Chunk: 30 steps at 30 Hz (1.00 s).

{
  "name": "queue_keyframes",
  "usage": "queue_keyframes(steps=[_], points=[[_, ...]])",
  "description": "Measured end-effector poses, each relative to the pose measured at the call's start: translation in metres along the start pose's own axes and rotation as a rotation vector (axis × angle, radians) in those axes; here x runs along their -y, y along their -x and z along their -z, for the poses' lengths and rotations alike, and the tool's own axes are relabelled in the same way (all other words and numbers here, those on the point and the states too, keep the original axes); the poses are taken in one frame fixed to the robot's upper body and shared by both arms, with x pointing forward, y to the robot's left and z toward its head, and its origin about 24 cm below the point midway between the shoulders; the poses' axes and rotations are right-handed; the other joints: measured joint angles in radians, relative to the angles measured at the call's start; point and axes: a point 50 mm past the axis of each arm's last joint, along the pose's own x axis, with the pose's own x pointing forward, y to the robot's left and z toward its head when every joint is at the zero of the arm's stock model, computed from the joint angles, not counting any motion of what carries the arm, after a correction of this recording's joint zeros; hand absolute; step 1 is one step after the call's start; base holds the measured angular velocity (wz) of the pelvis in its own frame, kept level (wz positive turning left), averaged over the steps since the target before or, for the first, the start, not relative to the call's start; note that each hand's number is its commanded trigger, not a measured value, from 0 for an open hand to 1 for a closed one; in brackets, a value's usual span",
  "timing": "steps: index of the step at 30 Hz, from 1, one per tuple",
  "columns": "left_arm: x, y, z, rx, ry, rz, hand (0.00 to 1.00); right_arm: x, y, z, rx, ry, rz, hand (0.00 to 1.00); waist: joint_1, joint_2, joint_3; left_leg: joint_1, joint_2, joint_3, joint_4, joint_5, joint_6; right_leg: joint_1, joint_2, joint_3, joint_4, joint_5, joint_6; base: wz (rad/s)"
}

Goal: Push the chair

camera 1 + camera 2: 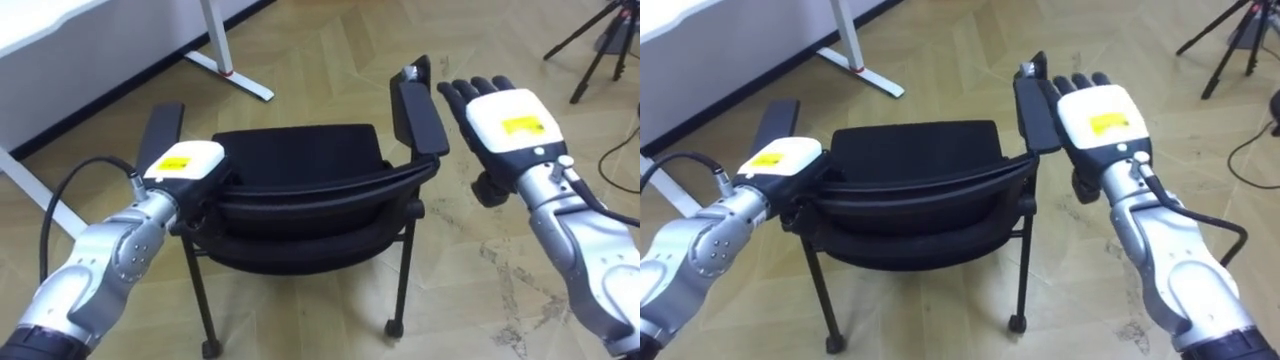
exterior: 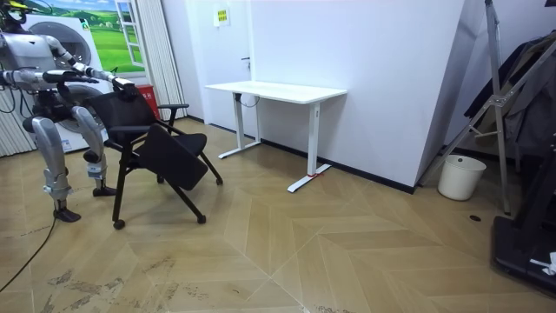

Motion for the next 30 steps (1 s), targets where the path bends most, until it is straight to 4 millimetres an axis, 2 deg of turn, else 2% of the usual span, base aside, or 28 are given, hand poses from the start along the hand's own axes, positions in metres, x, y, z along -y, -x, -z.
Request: queue_keyframes(steps=[2, 6, 17, 26, 30], points=[[0.000, -0.001, 0.000, 0.000, -0.001, 0.001, 1.00, 0.000, 0.000, -0.008, 0.031, 0.001, -0.006, 0.00, 0.001, -0.004, -0.0021, 0.000, 0.000, -0.001, 0.000, 0.000, 0.000, 0.001, 0.000, -0.001, 0.000, 0.000, 0.000, 0.00], [-0.001, -0.006, -0.002, 0.013, -0.011, 0.000, 1.00, -0.008, 0.001, -0.019, 0.082, 0.005, -0.075, 0.00, 0.006, -0.007, -0.0009, 0.000, 0.000, -0.005, 0.001, 0.001, 0.000, 0.003, 0.000, -0.005, 0.000, 0.001, -0.001, 0.02], [-0.005, -0.011, -0.004, 0.040, -0.022, -0.006, 1.00, -0.012, 0.002, -0.024, 0.109, 0.008, -0.167, 0.00, 0.025, -0.010, 0.0053, -0.004, 0.000, -0.009, 0.003, 0.002, 0.001, 0.003, 0.001, -0.009, -0.007, 0.001, -0.001, 0.00], [-0.005, -0.013, -0.008, 0.054, -0.022, -0.001, 1.00, -0.010, -0.001, -0.035, 0.131, -0.023, -0.196, 0.00, 0.028, -0.002, 0.0058, -0.004, 0.000, -0.022, 0.001, 0.003, -0.001, 0.018, 0.004, -0.023, -0.017, 0.002, -0.001, 0.04], [-0.004, -0.014, -0.011, 0.063, -0.024, -0.003, 1.00, -0.012, -0.001, -0.040, 0.153, -0.027, -0.224, 0.00, 0.042, -0.001, 0.0063, -0.003, 0.000, -0.023, 0.001, 0.003, -0.001, 0.019, 0.004, -0.023, -0.017, 0.002, -0.002, 0.00]])
